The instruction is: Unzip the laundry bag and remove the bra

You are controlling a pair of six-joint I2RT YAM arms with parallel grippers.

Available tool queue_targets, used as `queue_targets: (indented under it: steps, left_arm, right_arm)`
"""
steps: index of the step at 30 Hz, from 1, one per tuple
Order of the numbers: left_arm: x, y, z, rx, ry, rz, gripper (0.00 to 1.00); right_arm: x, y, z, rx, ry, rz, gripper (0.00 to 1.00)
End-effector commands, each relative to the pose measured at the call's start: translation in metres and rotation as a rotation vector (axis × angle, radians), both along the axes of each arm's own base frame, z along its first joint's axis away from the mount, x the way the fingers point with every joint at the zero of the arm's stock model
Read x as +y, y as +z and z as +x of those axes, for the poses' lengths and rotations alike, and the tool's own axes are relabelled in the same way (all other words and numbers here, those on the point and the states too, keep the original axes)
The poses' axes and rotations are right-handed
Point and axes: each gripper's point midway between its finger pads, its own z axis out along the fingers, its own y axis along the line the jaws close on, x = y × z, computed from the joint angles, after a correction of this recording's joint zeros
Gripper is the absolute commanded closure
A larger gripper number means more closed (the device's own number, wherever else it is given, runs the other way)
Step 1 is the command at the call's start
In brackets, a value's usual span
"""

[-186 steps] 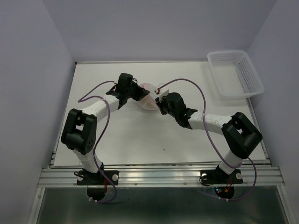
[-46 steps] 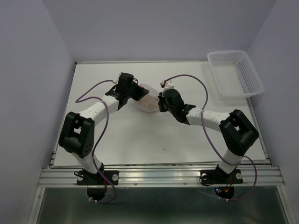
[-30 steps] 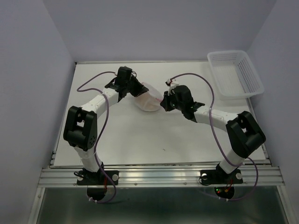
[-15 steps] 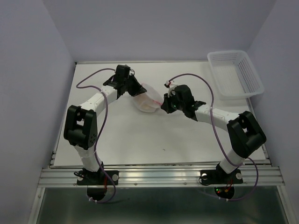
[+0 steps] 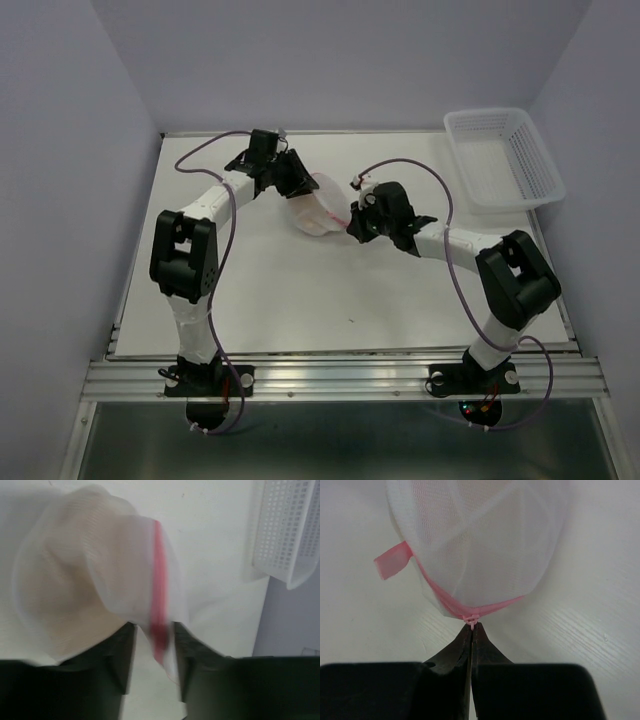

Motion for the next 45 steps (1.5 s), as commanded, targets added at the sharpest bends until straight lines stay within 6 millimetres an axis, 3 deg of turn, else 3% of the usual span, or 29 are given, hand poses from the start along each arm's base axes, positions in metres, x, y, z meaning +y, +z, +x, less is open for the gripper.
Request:
queue_targets:
  steps: [1,4,6,7,9,12,16,20,30,33,34,37,45]
  left_arm:
    - [0.009,0.038,0.025,-0.168,0.008,0.026,0.34]
    - [0.010,0.051,0.018,-0.195,0.025,0.022,0.18]
    - [0.014,0.046,0.007,-0.179,0.057,0.019,0.11]
    - [0.014,0.055,0.007,-0.199,0.061,0.007,0.11]
    - [0.010,0.053,-0.005,-0.189,0.053,-0.004,0.11]
    - [0.007,0.040,-0.024,-0.148,0.047,-0.007,0.11]
    - [0.012,0.015,-0.049,-0.081,0.075,-0.006,0.09]
    - [0.012,0.018,-0.057,-0.101,0.124,-0.068,0.09]
    - [-0.018,0.021,-0.067,-0.091,0.091,-0.134,0.33]
    - [-0.022,0.021,-0.065,-0.084,0.083,-0.143,0.49]
    - [-0.024,0.021,-0.065,-0.083,0.079,-0.145,0.68]
    - [-0.024,0.023,-0.065,-0.082,0.079,-0.146,0.98]
    - [-0.011,0.039,-0.059,-0.133,0.093,-0.100,1.00]
  right_arm:
    - [0.015,0.037,-0.004,-0.023,0.091,0.102,0.99]
    - [0.025,0.055,-0.011,-0.001,0.119,0.174,0.99]
    - [0.040,0.058,-0.021,0.031,0.146,0.200,0.99]
    - [0.045,0.058,-0.023,0.038,0.150,0.203,0.99]
    - [0.059,0.059,-0.030,0.054,0.162,0.212,0.99]
    - [0.066,0.056,-0.023,0.086,0.116,0.229,0.99]
    - [0.062,0.060,-0.006,0.084,0.002,0.240,0.99]
    - [0.068,0.068,-0.008,0.078,0.005,0.274,0.99]
    - [0.079,0.061,-0.020,0.075,0.060,0.250,0.99]
    - [0.082,0.060,-0.023,0.071,0.076,0.243,0.99]
    - [0.082,0.060,-0.023,0.071,0.076,0.243,0.99]
    - [0.078,0.056,-0.020,0.070,0.042,0.227,0.99]
    - [0.049,0.037,-0.007,0.048,-0.085,0.121,0.99]
